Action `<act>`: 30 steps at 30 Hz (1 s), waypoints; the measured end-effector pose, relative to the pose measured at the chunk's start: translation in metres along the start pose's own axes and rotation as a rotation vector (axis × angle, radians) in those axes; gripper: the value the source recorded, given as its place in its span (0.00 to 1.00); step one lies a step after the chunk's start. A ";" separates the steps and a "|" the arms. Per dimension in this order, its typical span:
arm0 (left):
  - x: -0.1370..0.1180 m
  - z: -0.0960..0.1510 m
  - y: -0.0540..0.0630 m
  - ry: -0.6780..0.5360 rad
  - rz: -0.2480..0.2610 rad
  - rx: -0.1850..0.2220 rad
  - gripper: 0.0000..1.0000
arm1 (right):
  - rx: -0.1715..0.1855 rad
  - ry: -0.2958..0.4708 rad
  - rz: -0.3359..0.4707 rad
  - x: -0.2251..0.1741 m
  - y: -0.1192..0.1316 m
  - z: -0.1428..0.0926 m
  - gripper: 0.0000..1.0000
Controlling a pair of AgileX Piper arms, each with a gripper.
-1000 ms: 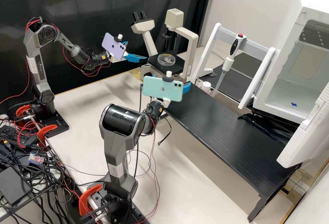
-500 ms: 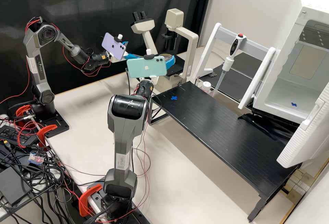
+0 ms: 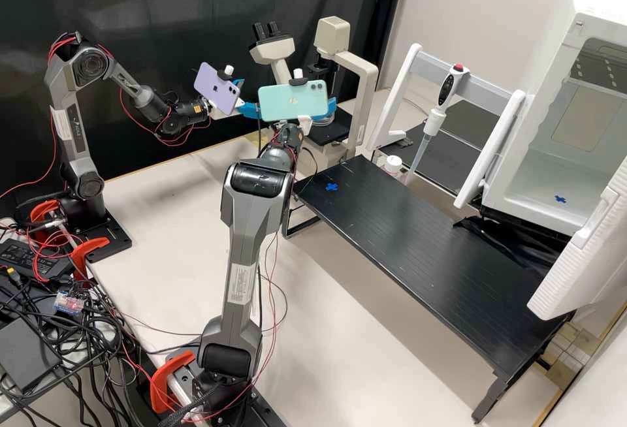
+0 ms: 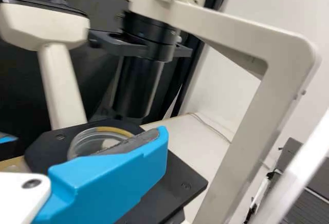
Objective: Move the petri dish to the bench
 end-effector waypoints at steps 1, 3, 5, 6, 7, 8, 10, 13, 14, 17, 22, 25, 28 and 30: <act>0.000 0.000 0.000 0.000 0.000 0.000 1.00 | 0.003 -0.003 -0.002 0.004 0.001 0.001 1.00; 0.000 0.000 0.000 0.000 0.000 0.000 1.00 | 0.007 -0.012 -0.008 0.010 0.002 0.003 1.00; 0.000 0.000 0.000 0.000 0.000 0.000 1.00 | 0.008 -0.019 -0.020 0.021 0.004 0.003 1.00; 0.000 0.000 0.000 0.000 0.000 0.000 1.00 | 0.008 -0.021 -0.024 0.025 0.004 0.003 1.00; 0.000 0.000 0.000 0.000 0.000 0.000 1.00 | 0.007 -0.023 -0.026 0.031 0.004 0.002 1.00; 0.000 0.000 0.000 0.000 0.000 0.000 1.00 | 0.004 -0.028 -0.032 0.035 0.004 0.003 1.00; 0.000 0.000 0.000 0.000 0.000 0.000 1.00 | 0.005 -0.037 -0.044 0.040 0.002 0.004 1.00; 0.000 0.000 0.000 0.000 0.000 0.000 1.00 | 0.006 -0.057 -0.057 0.049 0.000 0.006 1.00; 0.000 0.000 0.000 0.000 0.000 0.000 1.00 | 0.009 -0.066 -0.062 0.052 -0.001 0.007 1.00; 0.000 0.000 0.000 0.000 0.000 0.000 1.00 | 0.018 -0.084 -0.080 0.058 -0.003 0.009 1.00; 0.000 0.000 0.000 0.000 0.000 0.000 1.00 | 0.044 -0.111 -0.092 0.070 -0.005 0.016 1.00; 0.000 0.000 0.000 0.000 0.000 0.000 1.00 | 0.067 -0.128 -0.103 0.073 -0.007 0.021 1.00; 0.000 0.000 0.000 0.000 0.000 0.000 1.00 | 0.091 -0.140 -0.107 0.075 -0.011 0.025 1.00; 0.000 0.000 0.000 0.000 0.000 0.000 1.00 | 0.100 -0.145 -0.111 0.076 -0.014 0.027 1.00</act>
